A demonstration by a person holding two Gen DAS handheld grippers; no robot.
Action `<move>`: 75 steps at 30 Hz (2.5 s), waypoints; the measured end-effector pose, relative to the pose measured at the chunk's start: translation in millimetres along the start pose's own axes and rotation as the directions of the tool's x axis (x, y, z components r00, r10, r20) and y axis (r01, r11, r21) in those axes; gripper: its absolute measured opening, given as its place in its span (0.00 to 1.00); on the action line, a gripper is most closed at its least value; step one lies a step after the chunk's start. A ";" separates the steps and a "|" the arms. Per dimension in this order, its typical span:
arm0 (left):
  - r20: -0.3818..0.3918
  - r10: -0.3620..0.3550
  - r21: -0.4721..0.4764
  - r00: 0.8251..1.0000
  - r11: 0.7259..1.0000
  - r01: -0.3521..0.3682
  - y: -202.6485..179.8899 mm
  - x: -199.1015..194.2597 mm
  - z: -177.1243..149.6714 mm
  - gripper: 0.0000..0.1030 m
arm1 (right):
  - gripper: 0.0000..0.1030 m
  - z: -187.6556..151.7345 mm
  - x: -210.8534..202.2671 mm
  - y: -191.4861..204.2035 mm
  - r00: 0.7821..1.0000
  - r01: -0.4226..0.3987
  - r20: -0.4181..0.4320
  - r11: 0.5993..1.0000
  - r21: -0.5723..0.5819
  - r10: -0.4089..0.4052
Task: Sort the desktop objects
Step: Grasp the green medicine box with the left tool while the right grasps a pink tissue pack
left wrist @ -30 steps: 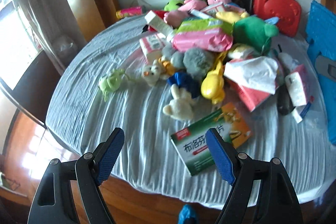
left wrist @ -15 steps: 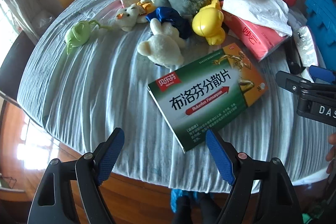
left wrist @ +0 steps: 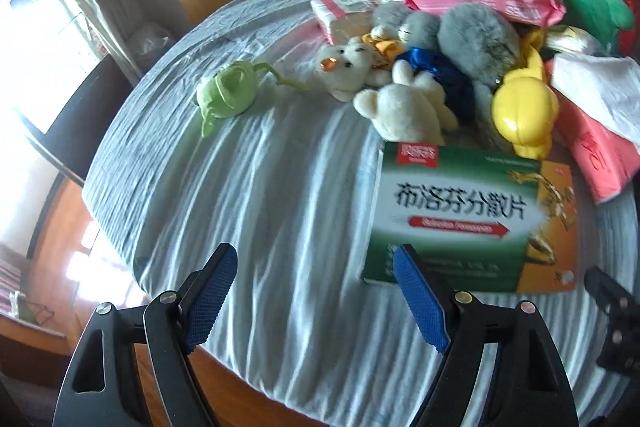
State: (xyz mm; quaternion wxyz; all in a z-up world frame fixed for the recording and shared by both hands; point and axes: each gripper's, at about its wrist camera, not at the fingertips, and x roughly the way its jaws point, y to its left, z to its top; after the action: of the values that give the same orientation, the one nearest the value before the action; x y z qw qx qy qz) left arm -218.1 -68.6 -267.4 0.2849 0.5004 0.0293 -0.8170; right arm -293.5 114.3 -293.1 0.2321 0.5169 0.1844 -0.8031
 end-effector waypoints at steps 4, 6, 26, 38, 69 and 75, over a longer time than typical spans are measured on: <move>-0.001 -0.011 0.006 1.000 1.000 0.011 19.6 20.5 18.3 0.79 | 1.00 6.1 6.5 16.9 1.000 0.015 -0.006 0.999 0.038 -0.015; -0.003 -0.029 0.017 1.000 0.999 0.029 32.1 30.5 26.8 0.79 | 1.00 7.7 7.7 28.3 1.000 -0.001 -0.012 0.998 0.068 0.001; -0.126 -0.206 -0.105 0.970 0.976 0.193 29.8 23.6 28.7 0.79 | 1.00 -2.1 -50.6 30.4 0.996 0.027 0.084 0.984 0.177 -0.042; -0.160 -0.062 -0.179 0.985 0.983 0.033 -27.0 39.7 38.3 0.85 | 1.00 38.0 -32.9 -38.2 0.989 0.025 0.143 0.999 0.037 -0.030; -0.208 -0.049 -0.440 0.977 0.897 -0.048 17.2 51.1 10.3 0.85 | 1.00 64.2 20.7 -27.0 0.990 -0.077 0.113 0.995 -0.065 0.084; -0.175 -0.063 -0.381 0.983 0.925 -0.009 -4.9 40.0 5.8 0.84 | 1.00 65.4 26.4 -25.5 0.992 -0.073 0.104 0.996 -0.046 0.077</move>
State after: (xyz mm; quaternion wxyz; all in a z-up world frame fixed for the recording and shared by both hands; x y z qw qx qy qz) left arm -238.6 -83.8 -299.0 0.3611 0.5086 0.2201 -0.7500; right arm -366.0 95.5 -289.9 0.2823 0.4751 0.1691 -0.8161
